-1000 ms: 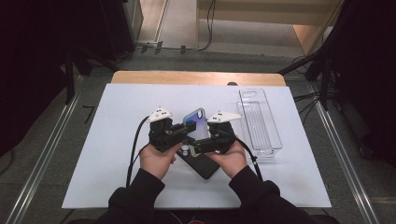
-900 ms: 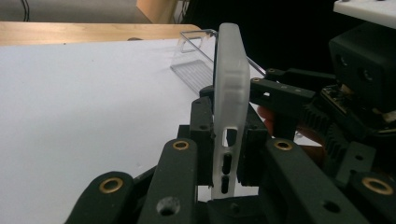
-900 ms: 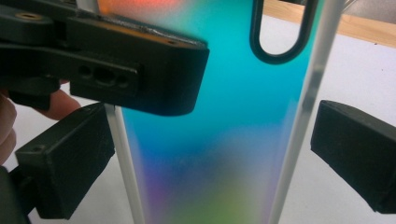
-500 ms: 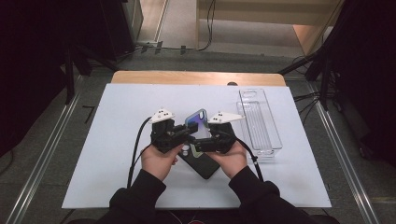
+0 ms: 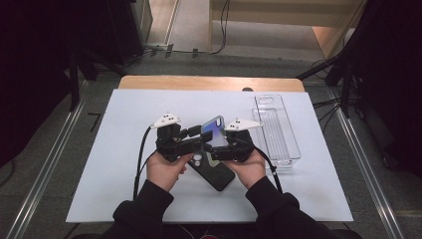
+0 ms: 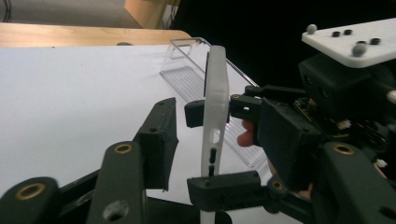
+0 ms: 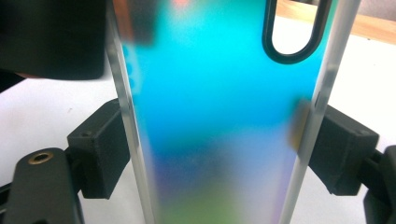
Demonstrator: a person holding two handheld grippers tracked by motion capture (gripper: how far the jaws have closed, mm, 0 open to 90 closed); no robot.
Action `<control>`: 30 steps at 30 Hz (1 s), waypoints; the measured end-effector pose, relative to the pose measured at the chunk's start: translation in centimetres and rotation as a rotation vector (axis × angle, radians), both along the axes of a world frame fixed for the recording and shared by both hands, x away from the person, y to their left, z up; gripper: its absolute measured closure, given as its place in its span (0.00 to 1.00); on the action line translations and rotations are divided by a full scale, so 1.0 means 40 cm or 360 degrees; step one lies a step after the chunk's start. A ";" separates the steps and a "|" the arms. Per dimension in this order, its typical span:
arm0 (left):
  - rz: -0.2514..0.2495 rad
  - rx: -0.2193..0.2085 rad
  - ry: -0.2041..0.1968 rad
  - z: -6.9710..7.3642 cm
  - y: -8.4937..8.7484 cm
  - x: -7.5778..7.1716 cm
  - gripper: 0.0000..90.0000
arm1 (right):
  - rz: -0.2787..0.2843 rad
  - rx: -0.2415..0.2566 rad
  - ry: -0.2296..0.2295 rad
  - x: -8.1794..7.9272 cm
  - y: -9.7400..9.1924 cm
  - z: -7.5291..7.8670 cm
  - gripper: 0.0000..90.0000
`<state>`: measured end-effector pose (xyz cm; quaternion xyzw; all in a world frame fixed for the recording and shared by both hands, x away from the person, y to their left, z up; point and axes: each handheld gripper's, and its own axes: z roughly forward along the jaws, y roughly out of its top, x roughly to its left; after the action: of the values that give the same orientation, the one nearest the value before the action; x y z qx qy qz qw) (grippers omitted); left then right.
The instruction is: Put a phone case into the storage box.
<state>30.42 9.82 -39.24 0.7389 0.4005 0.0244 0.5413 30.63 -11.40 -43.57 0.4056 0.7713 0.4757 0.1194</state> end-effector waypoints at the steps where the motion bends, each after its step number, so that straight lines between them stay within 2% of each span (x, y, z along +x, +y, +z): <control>1: -0.0004 -0.0007 0.0012 0.001 0.003 0.001 0.51 | -0.0009 -0.0001 0.0001 0.002 -0.003 -0.002 0.17; 5: -0.0018 -0.0031 0.0025 0.005 0.016 0.002 0.47 | -0.0036 -0.0014 0.0012 0.007 -0.013 -0.007 0.17; 8: -0.0063 -0.0029 0.0054 0.004 0.024 0.007 0.42 | -0.0056 -0.0020 0.0016 0.009 -0.020 -0.009 0.17; 11: -0.0153 -0.0016 0.0046 -0.002 0.029 0.009 0.36 | -0.0072 -0.0011 0.0024 0.012 -0.028 -0.008 0.17; 13: -0.0182 0.0026 0.0016 -0.006 0.032 0.006 0.36 | -0.0081 -0.0013 0.0028 0.014 -0.034 -0.008 0.17; 15: -0.0215 0.0062 0.0027 -0.011 0.033 0.007 0.31 | -0.0088 -0.0011 0.0033 0.015 -0.040 -0.008 0.17; 19: -0.0275 0.0096 0.0029 -0.018 0.040 0.003 0.31 | -0.0090 -0.0002 0.0037 0.017 -0.050 -0.006 0.17; 22: -0.0368 0.0099 0.0082 -0.023 0.045 0.006 0.31 | -0.0092 0.0004 0.0044 0.018 -0.056 -0.005 0.17; 23: -0.0404 0.0141 0.0099 -0.025 0.046 0.005 0.31 | -0.0091 0.0004 0.0044 0.018 -0.057 -0.005 0.17; 26: -0.0403 0.0224 0.0047 -0.032 0.053 -0.003 0.31 | -0.0087 0.0015 0.0048 0.017 -0.062 -0.004 0.17; 30: -0.0416 0.0264 0.0074 -0.051 0.070 -0.005 0.31 | -0.0079 0.0020 0.0053 0.018 -0.067 -0.002 0.17</control>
<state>30.23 12.61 -41.26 0.8273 0.3098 -0.0304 0.4677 31.37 -14.06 -43.67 0.4332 0.7600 0.4705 0.1158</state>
